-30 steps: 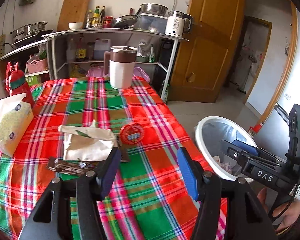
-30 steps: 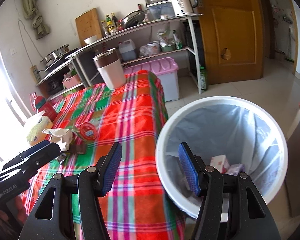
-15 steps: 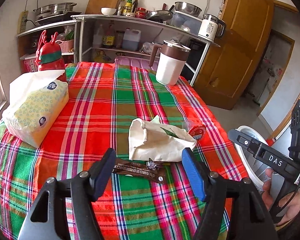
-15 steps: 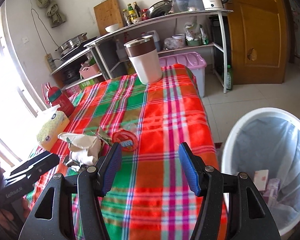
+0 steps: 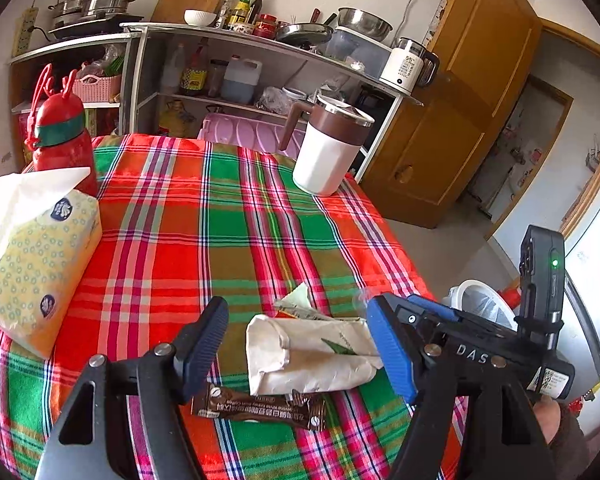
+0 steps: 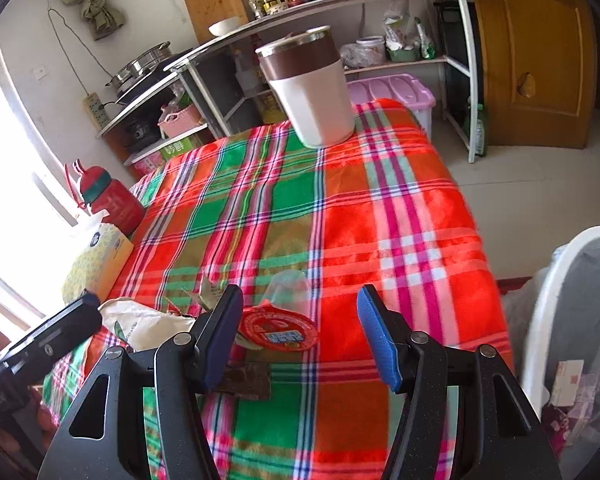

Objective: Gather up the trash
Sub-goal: 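Grasp the white paper bag with the left tool while the right tool grasps the red round lid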

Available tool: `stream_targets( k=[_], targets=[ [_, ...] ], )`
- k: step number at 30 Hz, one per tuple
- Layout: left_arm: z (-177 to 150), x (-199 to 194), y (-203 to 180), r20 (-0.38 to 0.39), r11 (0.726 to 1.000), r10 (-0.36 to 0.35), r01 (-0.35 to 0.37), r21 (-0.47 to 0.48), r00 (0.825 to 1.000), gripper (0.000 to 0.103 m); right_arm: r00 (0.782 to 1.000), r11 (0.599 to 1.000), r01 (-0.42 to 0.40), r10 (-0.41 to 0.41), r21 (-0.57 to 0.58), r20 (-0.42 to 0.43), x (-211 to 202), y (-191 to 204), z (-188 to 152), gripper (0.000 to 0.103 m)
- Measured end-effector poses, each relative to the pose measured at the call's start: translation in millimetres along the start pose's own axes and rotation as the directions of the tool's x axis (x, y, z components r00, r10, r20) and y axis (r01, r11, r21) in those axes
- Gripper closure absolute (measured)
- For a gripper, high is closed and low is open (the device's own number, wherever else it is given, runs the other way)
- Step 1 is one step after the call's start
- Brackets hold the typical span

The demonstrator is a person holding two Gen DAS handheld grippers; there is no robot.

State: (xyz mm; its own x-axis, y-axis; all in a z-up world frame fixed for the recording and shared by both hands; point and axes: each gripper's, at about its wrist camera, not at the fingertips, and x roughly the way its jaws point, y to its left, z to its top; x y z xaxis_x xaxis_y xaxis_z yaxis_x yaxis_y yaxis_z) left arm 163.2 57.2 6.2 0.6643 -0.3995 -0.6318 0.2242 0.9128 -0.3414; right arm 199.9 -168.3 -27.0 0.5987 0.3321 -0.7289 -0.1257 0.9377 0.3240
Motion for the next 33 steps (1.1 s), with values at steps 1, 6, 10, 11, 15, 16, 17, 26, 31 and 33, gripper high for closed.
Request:
stream_targets(
  k=[1, 6, 10, 11, 15, 16, 17, 26, 31, 33],
  targets=[
    [2.3, 4.5, -0.3, -0.013, 1.0, -0.002, 0.002, 0.011, 1.0, 0.028, 1.0, 1.0, 0.004, -0.004, -0.004, -0.01, 3.3, 1.4, -0.6, 0.043],
    [1.6, 23.3, 2.8, -0.076, 0.999, -0.017, 0.019, 0.026, 0.997, 0.028, 0.998, 1.0, -0.003, 0.003, -0.003, -0.055, 12.8, 3.1, -5.5, 0.043],
    [-3.2, 31.7, 4.8, -0.103, 0.999, -0.023, 0.026, 0.025, 0.994, 0.028, 0.998, 1.0, -0.007, 0.008, 0.014, -0.057, 10.9, -0.8, -12.1, 0.045],
    [-3.7, 32.4, 4.3, -0.105, 0.999, -0.031, 0.035, 0.028, 0.994, 0.028, 0.999, 1.0, -0.004, 0.005, 0.016, -0.054, 10.4, -1.5, -12.7, 0.05],
    [-8.6, 34.9, 0.6, -0.127, 0.997, -0.047, 0.054, 0.049, 0.991, 0.028, 0.999, 1.0, 0.005, -0.004, 0.021, -0.043, 7.0, -6.3, -14.9, 0.056],
    [-10.1, 35.8, -0.2, -0.134, 0.997, -0.049, 0.056, 0.048, 0.99, 0.028, 0.999, 1.0, 0.005, -0.004, 0.022, -0.037, 5.3, -6.9, -16.0, 0.056],
    [-11.7, 35.7, -1.1, -0.14, 0.997, -0.058, 0.066, 0.048, 0.988, 0.028, 0.999, 1.0, 0.006, -0.005, 0.021, -0.032, 4.5, -7.4, -16.3, 0.056],
    [-40.8, 24.4, -19.4, -0.191, 0.983, -0.042, 0.075, 0.167, 0.981, 0.028, 1.0, 0.999, -0.005, 0.005, 0.054, 0.001, -19.7, -17.9, -30.6, 0.057],
    [-52.1, 15.3, -24.1, -0.192, 0.986, -0.036, 0.066, 0.156, 0.981, 0.028, 1.0, 0.998, -0.013, 0.012, 0.057, 0.02, -39.2, -20.9, -43.0, 0.057],
    [-57.8, 14.1, -29.8, -0.188, 0.985, -0.027, 0.058, 0.162, 0.982, 0.028, 1.0, 0.998, -0.019, 0.018, 0.06, 0.025, -45.0, -21.9, -48.3, 0.057]
  ],
)
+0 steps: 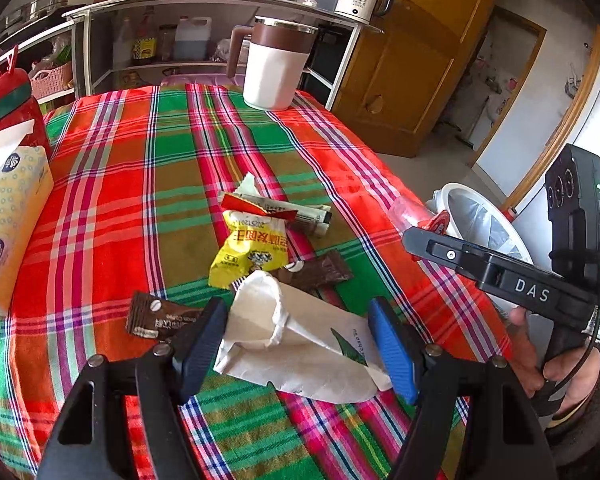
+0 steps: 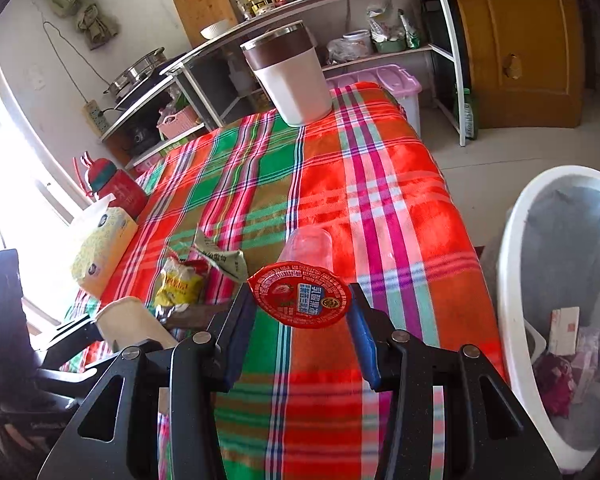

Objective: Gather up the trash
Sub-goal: 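Grasp the white paper bag with the left tool while the right tool grasps the red round lid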

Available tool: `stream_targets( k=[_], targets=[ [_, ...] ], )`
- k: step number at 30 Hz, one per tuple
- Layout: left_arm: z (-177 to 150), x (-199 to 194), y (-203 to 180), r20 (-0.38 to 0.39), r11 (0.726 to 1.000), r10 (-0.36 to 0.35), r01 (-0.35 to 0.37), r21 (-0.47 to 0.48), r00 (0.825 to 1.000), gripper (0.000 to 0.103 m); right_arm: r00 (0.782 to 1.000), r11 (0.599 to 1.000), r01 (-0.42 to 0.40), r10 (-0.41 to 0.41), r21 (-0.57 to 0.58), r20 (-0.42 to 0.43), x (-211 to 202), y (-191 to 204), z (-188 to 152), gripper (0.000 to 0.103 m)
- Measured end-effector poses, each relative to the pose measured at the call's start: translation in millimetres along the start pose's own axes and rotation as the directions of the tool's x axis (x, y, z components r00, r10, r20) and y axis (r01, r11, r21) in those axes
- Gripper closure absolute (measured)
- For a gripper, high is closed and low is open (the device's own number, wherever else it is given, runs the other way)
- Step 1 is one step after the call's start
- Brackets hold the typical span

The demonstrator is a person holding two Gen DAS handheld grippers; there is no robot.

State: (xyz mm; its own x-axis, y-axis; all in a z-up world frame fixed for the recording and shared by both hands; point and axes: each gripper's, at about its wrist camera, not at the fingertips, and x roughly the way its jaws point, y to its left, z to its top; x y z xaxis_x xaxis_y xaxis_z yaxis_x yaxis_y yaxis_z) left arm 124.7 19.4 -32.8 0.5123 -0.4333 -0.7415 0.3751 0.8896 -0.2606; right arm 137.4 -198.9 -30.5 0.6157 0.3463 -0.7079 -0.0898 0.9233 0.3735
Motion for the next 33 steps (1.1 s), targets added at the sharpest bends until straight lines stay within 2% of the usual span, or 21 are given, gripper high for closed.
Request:
stream_targets(
  k=[3, 6, 8, 11, 12, 14, 16, 21, 26, 29, 33],
  targets=[
    [-6.1, -3.3, -12.5, -0.003, 1.0, -0.007, 0.007, 0.002, 1.0, 0.028, 1.0, 1.0, -0.01, 0.01, 0.003, -0.001, -7.6, -1.9, -9.7, 0.057],
    [-14.7, -14.0, -26.4, 0.04, 0.998, 0.053, -0.054, 0.029, 0.998, 0.028, 1.0, 1.0, -0.023, 0.023, 0.011, -0.004, -14.0, -6.4, -19.1, 0.057],
    [-19.7, -17.8, -31.4, 0.04, 0.996, 0.087, -0.088, 0.028, 0.995, 0.028, 0.999, 0.999, -0.035, 0.035, 0.011, -0.014, -15.6, -9.3, -24.8, 0.056],
    [-26.4, -30.1, -32.4, 0.066, 0.989, 0.148, -0.147, -0.025, 0.987, 0.026, 0.998, 0.998, -0.055, 0.055, 0.014, -0.019, -17.8, -13.1, -31.3, 0.057],
    [-28.3, -35.1, -31.5, 0.076, 0.987, 0.158, -0.155, -0.043, 0.984, 0.023, 0.998, 0.998, -0.064, 0.064, 0.014, -0.02, -18.6, -14.8, -32.7, 0.057],
    [-31.1, -38.2, -27.7, 0.063, 0.977, 0.19, -0.183, -0.106, 0.98, 0.02, 0.997, 0.997, -0.078, 0.078, 0.017, -0.019, -20.7, -17.2, -34.5, 0.057],
    [-33.2, -32.9, -24.8, 0.031, 0.972, 0.179, -0.172, -0.161, 0.983, 0.02, 0.995, 0.995, -0.098, 0.099, 0.021, -0.016, -23.8, -20.1, -35.5, 0.057],
    [-36.8, -14.6, -18.5, -0.008, 0.935, 0.131, -0.126, -0.332, 0.991, 0.02, 0.991, 0.991, -0.133, 0.133, 0.019, 0.0, -34.4, -28.3, -34.8, 0.057],
    [-36.4, 0.5, -24.1, -0.037, 0.904, 0.17, -0.171, -0.391, 0.985, 0.021, 0.988, 0.988, -0.156, 0.156, 0.019, -0.002, -38.8, -38.3, -33.5, 0.057],
    [-34.9, 0.7, -25.6, -0.013, 0.889, 0.179, -0.167, -0.427, 0.984, 0.021, 0.985, 0.985, -0.174, 0.174, 0.013, -0.01, -38.8, -41.4, -32.8, 0.057],
    [-35.9, 2.9, -25.5, -0.014, 0.869, 0.209, -0.192, -0.455, 0.978, 0.032, 0.98, 0.98, -0.198, 0.197, -0.011, -0.024, -37.6, -38.9, -31.7, 0.057]
  ],
)
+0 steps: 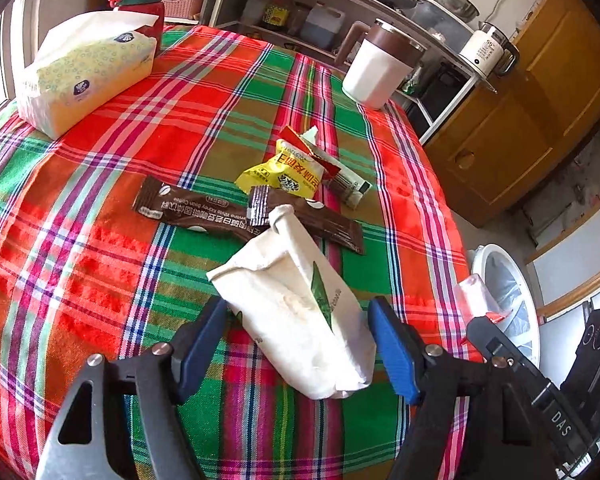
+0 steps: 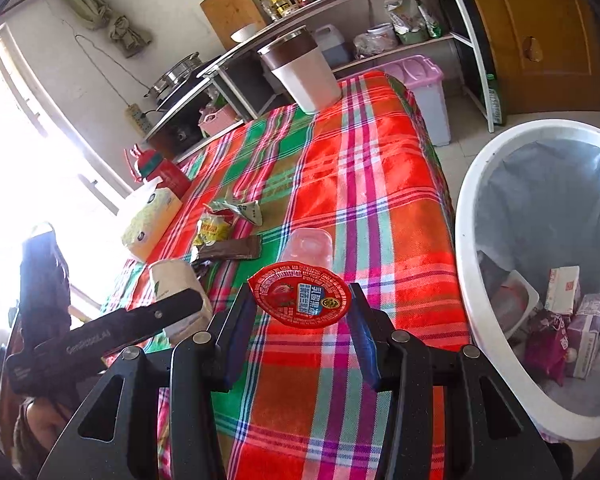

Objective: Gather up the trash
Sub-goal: 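Grasp the white paper bag with the left tool while the right tool grasps the red round lid, then carry the paper bag with the left tool while the right tool carries the red lid over the bin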

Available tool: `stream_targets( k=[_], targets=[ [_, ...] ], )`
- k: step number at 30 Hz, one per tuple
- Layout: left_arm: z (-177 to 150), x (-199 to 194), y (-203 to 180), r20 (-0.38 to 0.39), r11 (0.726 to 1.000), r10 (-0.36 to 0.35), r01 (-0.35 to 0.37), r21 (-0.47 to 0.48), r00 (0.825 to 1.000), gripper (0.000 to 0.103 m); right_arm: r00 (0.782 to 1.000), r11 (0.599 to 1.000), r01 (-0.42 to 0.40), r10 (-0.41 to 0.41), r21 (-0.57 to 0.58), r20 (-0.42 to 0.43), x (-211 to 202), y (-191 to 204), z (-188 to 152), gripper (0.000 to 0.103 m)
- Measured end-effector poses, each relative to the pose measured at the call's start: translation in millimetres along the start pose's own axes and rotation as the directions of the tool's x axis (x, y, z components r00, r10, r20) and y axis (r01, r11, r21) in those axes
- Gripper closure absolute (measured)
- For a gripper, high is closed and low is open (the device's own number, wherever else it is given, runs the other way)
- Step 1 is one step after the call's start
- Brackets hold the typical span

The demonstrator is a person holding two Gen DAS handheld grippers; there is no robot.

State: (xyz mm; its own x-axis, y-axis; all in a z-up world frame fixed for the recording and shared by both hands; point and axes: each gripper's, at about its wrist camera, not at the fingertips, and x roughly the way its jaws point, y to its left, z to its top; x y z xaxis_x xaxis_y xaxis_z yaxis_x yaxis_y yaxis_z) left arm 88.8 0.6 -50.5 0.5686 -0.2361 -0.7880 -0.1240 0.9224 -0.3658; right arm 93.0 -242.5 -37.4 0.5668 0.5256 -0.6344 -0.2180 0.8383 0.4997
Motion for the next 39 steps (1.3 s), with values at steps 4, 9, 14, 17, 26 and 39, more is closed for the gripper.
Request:
stream_targets(
  k=[4, 9, 14, 17, 26, 39],
  targets=[
    [-1.5, -0.9, -0.5, 0.0, 1.0, -0.018, 0.018, -0.02, 1.0, 0.045, 1.0, 1.0, 0.0, 0.0, -0.018, -0.016, 1.1, 2.4, 0.5, 0.057],
    [-7.9, -8.9, -5.0, 0.036, 0.999, -0.032, 0.032, 0.007, 0.999, 0.062, 0.999, 1.0, -0.004, 0.003, -0.028, -0.034, -2.6, 1.1, -3.2, 0.057],
    [-12.2, -17.2, -13.9, 0.051, 0.997, -0.021, 0.017, 0.078, 0.998, 0.074, 1.0, 1.0, -0.012, 0.011, -0.022, -0.021, -6.7, 3.5, -8.4, 0.057],
    [-11.8, -17.6, -14.2, 0.05, 0.995, -0.035, 0.031, 0.092, 0.998, 0.077, 1.0, 1.0, -0.01, 0.01, -0.013, 0.001, -10.9, 4.7, -10.7, 0.057],
    [-5.5, -10.4, -23.3, 0.033, 0.984, -0.062, 0.055, 0.17, 0.998, 0.05, 1.0, 1.0, 0.02, -0.02, 0.01, 0.021, -14.9, 8.2, -15.1, 0.057],
    [-7.3, -10.9, -29.8, 0.069, 0.962, -0.031, 0.011, 0.274, 0.997, 0.084, 0.998, 0.998, 0.061, -0.061, 0.001, 0.031, -13.5, 15.8, -13.9, 0.057]
  ],
)
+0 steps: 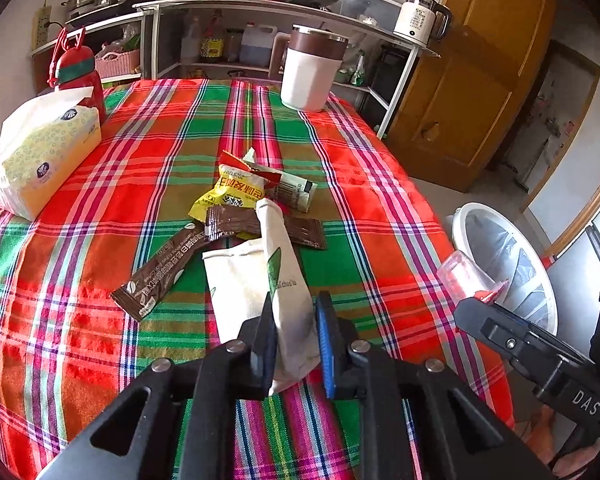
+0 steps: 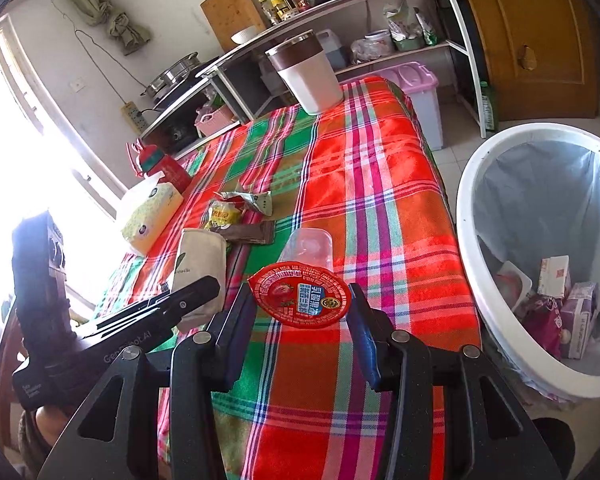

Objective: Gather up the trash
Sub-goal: 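Carry the paper bag with the left tool while the right tool carries the red lid over the bin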

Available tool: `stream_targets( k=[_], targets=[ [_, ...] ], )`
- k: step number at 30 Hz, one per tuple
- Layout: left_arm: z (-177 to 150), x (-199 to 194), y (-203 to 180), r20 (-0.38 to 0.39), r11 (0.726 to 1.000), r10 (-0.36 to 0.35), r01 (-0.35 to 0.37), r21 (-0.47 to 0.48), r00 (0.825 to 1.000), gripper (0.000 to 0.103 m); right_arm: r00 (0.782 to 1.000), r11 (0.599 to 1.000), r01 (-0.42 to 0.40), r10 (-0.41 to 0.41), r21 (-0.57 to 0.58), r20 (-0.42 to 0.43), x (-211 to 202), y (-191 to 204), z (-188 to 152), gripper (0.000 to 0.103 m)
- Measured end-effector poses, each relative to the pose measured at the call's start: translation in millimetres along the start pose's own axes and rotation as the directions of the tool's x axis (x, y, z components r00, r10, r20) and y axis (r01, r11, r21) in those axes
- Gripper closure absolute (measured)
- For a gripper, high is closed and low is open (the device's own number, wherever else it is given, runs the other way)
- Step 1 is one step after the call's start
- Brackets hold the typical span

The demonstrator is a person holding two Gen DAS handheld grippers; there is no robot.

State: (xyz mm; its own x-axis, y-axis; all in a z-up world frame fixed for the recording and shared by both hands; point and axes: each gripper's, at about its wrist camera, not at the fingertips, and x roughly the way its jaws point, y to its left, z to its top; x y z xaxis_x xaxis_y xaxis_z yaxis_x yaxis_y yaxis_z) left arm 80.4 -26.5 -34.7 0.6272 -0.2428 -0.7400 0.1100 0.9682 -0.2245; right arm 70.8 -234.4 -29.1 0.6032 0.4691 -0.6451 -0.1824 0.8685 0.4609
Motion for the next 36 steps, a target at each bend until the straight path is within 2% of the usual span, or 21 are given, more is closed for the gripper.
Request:
stream_targets(
  k=[9, 18, 27, 33, 36],
  targets=[
    [5.2, -29.2, -3.6, 0.058, 0.999, -0.039, 0.038, 0.007, 0.998, 0.084, 0.999, 1.0, 0.006, -0.006, 0.003, 0.048, -17.5, -3.4, 5.8, 0.057],
    [21.6, -41.8, -55.1, 0.106, 0.986, -0.113, 0.099, 0.136, 0.988, 0.084, 0.987, 0.998, 0.057, -0.062, 0.034, 0.148, -58.6, -27.3, 18.4, 0.057],
    [30.3, -22.2, -126.8, 0.072, 0.943, -0.229, 0.203, 0.264, 0.971, 0.084, 0.961, 0.981, 0.171, -0.187, 0.093, 0.203, -96.7, -71.8, 23.4, 0.057],
    [27.7, -3.3, -175.7, 0.023, 0.906, -0.277, 0.253, 0.339, 0.961, 0.084, 0.945, 0.959, 0.25, -0.272, 0.131, 0.182, -106.5, -106.3, 24.2, 0.057],
    [23.1, 6.3, -195.1, -0.006, 0.89, -0.278, 0.26, 0.374, 0.961, 0.084, 0.933, 0.944, 0.297, -0.319, 0.147, 0.166, -108.2, -122.3, 24.2, 0.057]
  ],
)
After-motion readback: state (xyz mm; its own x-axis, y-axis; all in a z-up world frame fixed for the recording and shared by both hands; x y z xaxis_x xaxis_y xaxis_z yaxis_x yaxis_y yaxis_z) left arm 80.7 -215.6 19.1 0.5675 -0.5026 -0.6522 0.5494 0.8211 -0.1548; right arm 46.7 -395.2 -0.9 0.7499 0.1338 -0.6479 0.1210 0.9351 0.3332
